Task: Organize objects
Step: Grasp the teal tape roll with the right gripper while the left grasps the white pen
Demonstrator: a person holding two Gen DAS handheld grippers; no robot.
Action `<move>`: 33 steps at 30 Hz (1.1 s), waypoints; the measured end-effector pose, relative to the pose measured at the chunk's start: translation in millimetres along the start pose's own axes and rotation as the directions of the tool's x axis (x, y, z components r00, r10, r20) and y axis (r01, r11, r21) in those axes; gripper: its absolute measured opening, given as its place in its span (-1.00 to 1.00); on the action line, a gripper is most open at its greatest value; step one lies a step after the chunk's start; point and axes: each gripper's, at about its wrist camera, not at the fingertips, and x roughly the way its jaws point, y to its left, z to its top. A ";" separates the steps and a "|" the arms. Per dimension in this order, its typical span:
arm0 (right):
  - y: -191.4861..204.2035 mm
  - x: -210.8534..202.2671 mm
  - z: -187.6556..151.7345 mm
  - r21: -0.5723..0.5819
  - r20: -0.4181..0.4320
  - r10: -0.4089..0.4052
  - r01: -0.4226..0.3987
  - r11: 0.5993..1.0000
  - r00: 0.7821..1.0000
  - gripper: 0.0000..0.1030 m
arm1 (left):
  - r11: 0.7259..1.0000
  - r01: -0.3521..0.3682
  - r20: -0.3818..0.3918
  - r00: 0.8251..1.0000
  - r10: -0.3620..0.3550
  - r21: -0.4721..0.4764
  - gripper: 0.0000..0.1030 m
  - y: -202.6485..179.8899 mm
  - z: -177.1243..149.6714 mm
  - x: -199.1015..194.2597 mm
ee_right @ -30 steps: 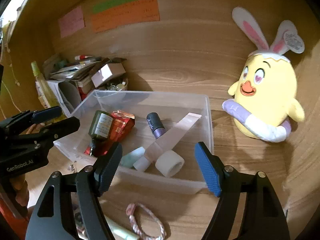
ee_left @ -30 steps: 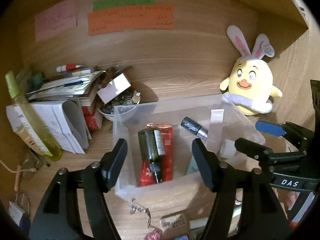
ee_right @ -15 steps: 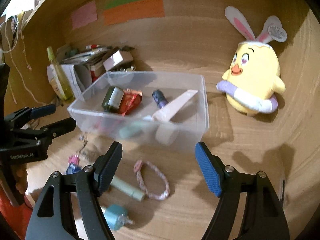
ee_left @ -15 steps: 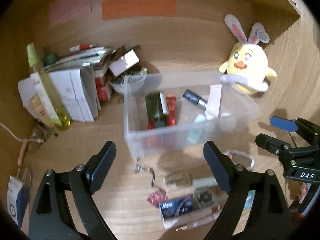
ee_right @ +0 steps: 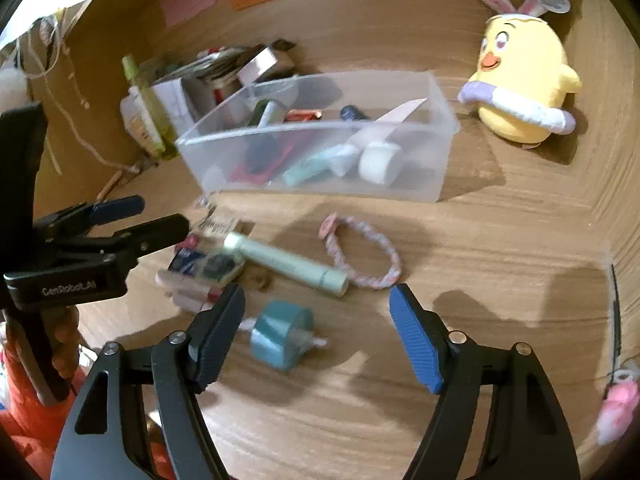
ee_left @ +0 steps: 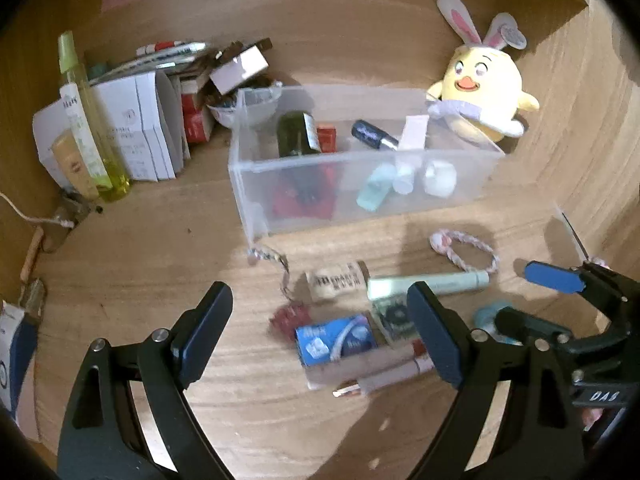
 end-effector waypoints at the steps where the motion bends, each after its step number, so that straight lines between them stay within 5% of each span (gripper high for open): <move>1: 2.9 1.3 -2.9 -0.009 -0.007 0.000 0.000 1.000 1.000 0.21 | 1.000 0.008 -0.005 1.000 -0.008 -0.002 0.74 -0.8 -2.3 0.3; 7: 6.4 10.8 -14.4 -0.016 -0.048 0.026 -0.027 1.000 0.999 -0.33 | 0.999 0.048 -0.036 0.998 -0.048 0.009 0.74 -12.5 -13.4 4.0; 14: 2.1 3.3 -15.3 -0.007 -0.009 0.014 -0.014 1.000 1.000 -0.57 | 0.996 0.079 -0.049 0.996 -0.077 0.046 0.69 -31.3 -13.8 12.7; 29: -17.3 -12.8 -11.2 0.007 0.052 -0.072 0.071 0.997 0.996 -0.67 | 0.993 0.094 -0.080 0.993 -0.089 0.067 -0.47 -37.9 -9.5 31.8; 33: -26.7 -20.0 -6.5 0.028 0.070 -0.093 0.091 0.995 0.993 -0.67 | 0.994 0.094 -0.079 0.993 -0.089 0.055 -0.53 -35.0 -7.7 31.6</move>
